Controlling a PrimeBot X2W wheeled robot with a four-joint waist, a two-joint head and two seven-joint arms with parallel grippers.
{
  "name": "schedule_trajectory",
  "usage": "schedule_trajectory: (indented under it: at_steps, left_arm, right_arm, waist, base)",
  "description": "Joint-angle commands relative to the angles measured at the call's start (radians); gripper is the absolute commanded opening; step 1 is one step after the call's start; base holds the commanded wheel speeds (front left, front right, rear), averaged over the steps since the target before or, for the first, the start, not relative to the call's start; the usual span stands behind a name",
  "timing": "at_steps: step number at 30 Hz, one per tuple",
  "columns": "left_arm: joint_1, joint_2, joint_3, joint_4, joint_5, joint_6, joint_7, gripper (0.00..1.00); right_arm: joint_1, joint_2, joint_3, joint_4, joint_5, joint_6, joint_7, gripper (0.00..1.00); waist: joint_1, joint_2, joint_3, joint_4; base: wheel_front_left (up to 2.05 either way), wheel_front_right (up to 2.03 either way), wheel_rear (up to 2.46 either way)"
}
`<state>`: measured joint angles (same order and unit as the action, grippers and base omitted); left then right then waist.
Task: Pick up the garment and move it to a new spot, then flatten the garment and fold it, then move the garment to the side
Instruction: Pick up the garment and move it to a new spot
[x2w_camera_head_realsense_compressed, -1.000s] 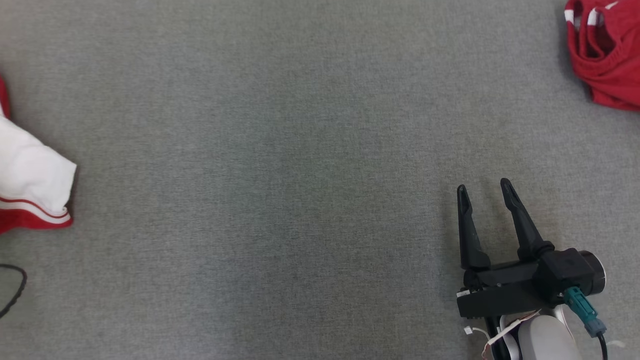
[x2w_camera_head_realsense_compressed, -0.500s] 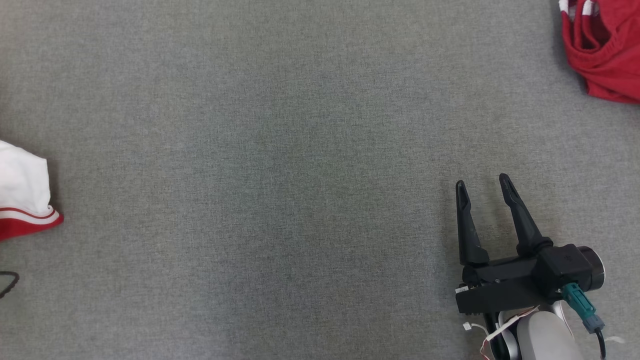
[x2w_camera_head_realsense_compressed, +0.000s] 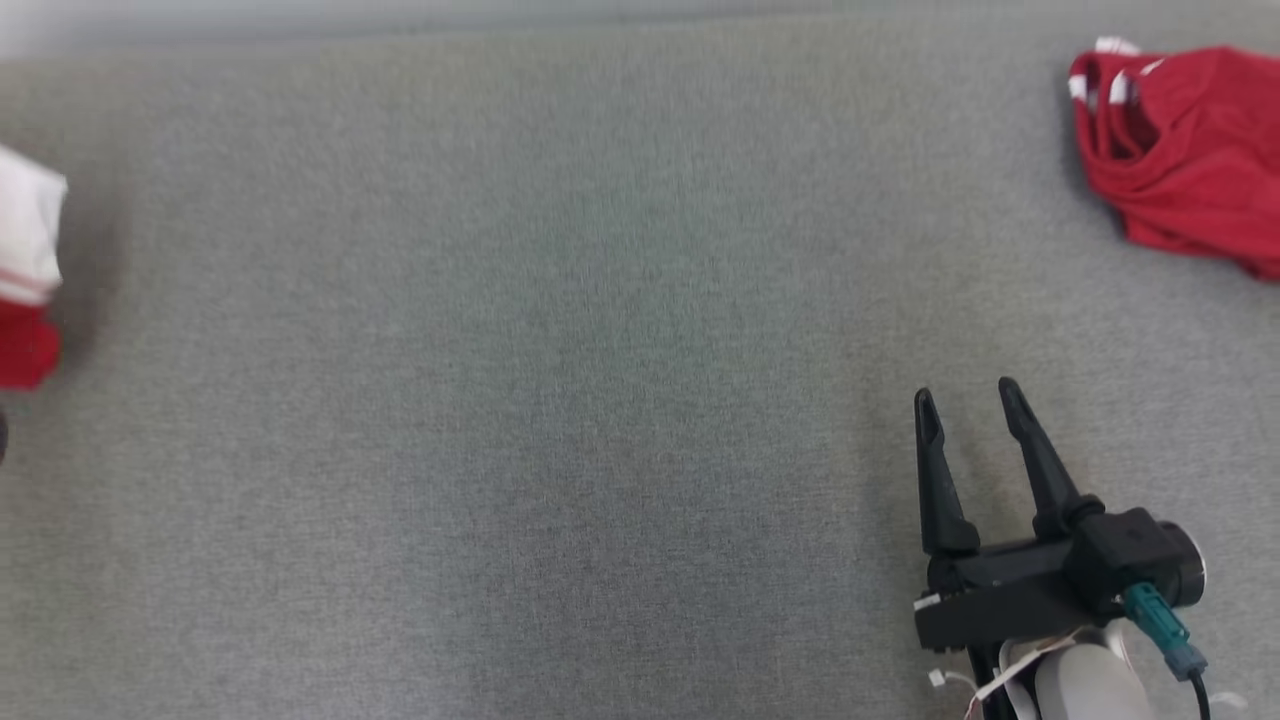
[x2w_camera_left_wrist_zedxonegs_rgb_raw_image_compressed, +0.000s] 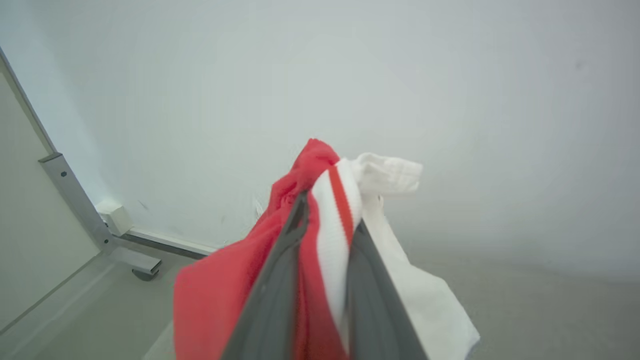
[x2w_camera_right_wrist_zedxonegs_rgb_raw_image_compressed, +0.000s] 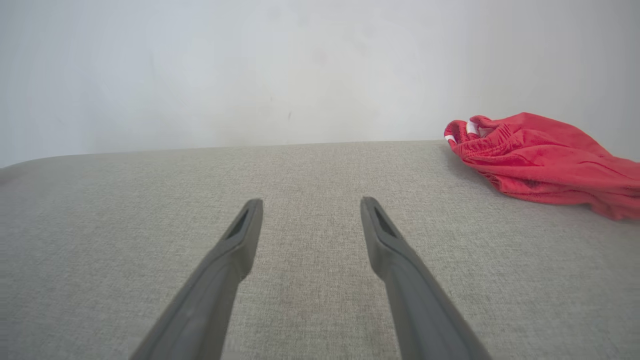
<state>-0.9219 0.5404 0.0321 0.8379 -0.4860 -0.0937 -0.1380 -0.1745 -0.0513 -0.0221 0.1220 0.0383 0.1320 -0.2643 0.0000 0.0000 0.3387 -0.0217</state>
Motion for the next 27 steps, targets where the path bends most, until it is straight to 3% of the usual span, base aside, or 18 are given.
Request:
schedule_trajectory:
  at_steps: [1, 7, 14, 22, 27]
  left_arm:
    - [-0.024, -0.008, -0.004, -0.026, -0.006, -0.006, -0.017, 0.00]
    - [-0.068, -0.033, -0.064, -0.166, 0.014, -0.018, -0.007, 0.00]
    - [-0.073, -0.098, -0.108, -0.383, -0.033, -0.025, 0.086, 0.00]
    - [-0.070, -0.218, -0.200, -0.629, -0.060, 0.015, 0.208, 0.00]
    - [-0.028, -0.297, -0.258, -0.705, -0.086, 0.023, 0.238, 0.00]
  right_arm:
    - [0.020, 0.002, 0.004, 0.006, 0.006, -0.003, 0.000, 1.00]
    - [0.039, 0.002, 0.015, 0.020, 0.040, -0.003, 0.000, 1.00]
    - [0.060, 0.002, 0.026, 0.037, 0.082, -0.003, 0.000, 1.00]
    - [0.076, 0.003, 0.036, 0.055, 0.121, -0.003, 0.000, 1.00]
    - [0.084, 0.002, 0.042, 0.058, 0.128, -0.003, 0.000, 1.00]
  waist:
    - [0.0000, 0.0000, -0.056, -0.001]
    - [0.0000, 0.0000, -0.117, -0.035]
    - [0.0000, 0.0000, -0.164, -0.111]
    - [0.0000, 0.0000, -0.195, -0.215]
    - [0.0000, 0.0000, -0.194, -0.250]
  base:
    - [0.00, 0.00, 0.00]
    - [0.00, 0.00, 0.00]
    - [0.00, 0.00, 0.00]
    - [0.00, 0.00, 0.00]
    - [0.00, 0.00, 0.00]
